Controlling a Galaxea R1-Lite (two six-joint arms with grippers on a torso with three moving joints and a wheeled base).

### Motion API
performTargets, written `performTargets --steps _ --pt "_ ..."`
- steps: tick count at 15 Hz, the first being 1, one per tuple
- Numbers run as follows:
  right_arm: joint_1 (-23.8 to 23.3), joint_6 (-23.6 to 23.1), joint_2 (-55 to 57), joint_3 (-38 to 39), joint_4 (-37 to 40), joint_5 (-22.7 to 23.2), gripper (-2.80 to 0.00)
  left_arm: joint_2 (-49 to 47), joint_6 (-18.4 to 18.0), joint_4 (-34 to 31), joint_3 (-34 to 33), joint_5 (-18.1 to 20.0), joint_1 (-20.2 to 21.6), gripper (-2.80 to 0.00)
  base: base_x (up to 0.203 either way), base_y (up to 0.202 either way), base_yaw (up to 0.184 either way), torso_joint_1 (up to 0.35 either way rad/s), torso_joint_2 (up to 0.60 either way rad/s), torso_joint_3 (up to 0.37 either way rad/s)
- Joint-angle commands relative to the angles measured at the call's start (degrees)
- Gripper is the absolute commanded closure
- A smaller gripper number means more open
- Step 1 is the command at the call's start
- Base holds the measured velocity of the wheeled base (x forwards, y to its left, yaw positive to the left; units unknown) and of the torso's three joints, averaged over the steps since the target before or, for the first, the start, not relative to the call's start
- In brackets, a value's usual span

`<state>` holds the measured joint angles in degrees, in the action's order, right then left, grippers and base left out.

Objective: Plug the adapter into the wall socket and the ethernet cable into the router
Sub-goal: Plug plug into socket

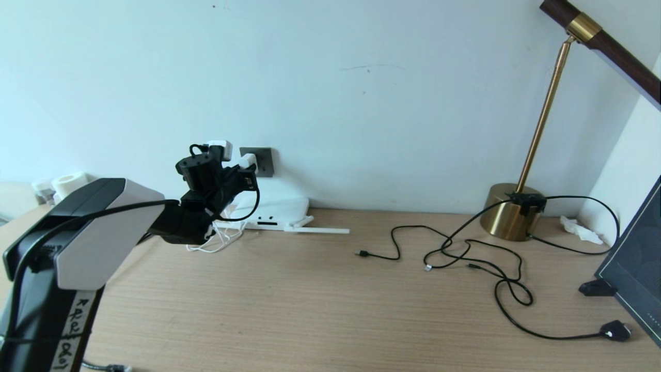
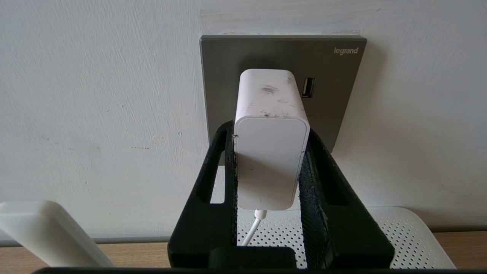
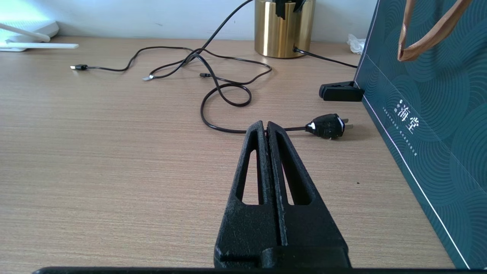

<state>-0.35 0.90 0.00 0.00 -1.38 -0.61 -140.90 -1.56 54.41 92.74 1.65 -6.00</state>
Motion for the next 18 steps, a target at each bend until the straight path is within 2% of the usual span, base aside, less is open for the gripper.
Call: performTargets --steps 1,18 --pt "0.00 -0.02 0.00 0.70 -0.03 -0.01 0.00 -0.17 -0.02 0.53 0.24 0.02 0.02 0.00 0.000 0.000 0.000 0.000 0.00 0.000" --pt "0.00 -0.02 0.00 0.70 -0.03 -0.01 0.00 -1.35 0.07 0.53 0.86 -0.06 -0.07 0.00 0.000 0.000 0.000 0.000 0.00 0.000"
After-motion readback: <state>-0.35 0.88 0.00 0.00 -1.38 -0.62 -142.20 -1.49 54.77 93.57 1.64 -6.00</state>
